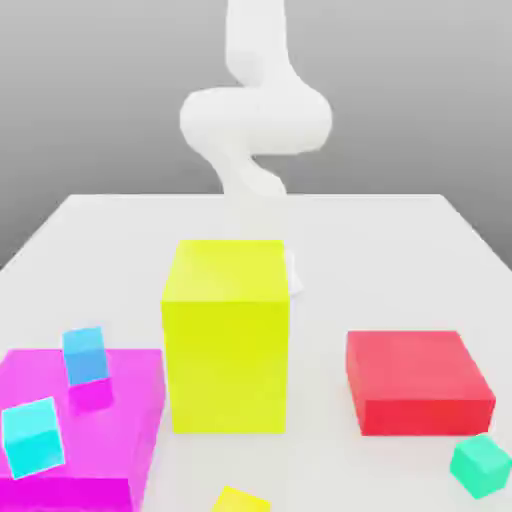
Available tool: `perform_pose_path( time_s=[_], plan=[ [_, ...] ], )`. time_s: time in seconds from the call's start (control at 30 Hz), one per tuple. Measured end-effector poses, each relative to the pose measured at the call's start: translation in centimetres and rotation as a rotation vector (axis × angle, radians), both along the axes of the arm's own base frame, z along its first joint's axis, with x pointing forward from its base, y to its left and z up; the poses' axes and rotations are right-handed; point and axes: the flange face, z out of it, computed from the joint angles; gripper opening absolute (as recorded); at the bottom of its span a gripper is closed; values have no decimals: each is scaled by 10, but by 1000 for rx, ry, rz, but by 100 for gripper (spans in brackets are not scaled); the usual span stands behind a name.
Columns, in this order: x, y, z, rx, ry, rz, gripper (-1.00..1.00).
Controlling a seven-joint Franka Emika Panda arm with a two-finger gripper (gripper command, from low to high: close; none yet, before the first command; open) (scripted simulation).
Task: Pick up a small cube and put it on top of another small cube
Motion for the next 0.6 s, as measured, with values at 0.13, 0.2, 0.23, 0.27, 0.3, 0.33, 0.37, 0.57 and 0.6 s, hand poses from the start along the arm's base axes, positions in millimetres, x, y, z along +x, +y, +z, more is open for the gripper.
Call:
perform_pose_path(
  time_s=[0.13, 0.2, 0.23, 0.27, 0.3, 0.33, 0.37, 0.57, 0.6],
  plan=[
    [50, -1, -54, 11, 104, -52, 0],
    [71, -3, -82, 17, 154, -77, 0],
    [81, -4, -97, 20, 179, -89, 0],
    [91, -5, -112, 24, 203, -101, 0],
    [99, -6, -128, 28, 228, -113, 0],
    [108, -7, -144, 32, 253, -125, 0],
    [116, -8, -160, 36, 277, -137, 0],
    [151, -15, -262, 65, 424, -207, 0],
    [154, -16, -279, 71, 449, -218, 0]
  ],
)
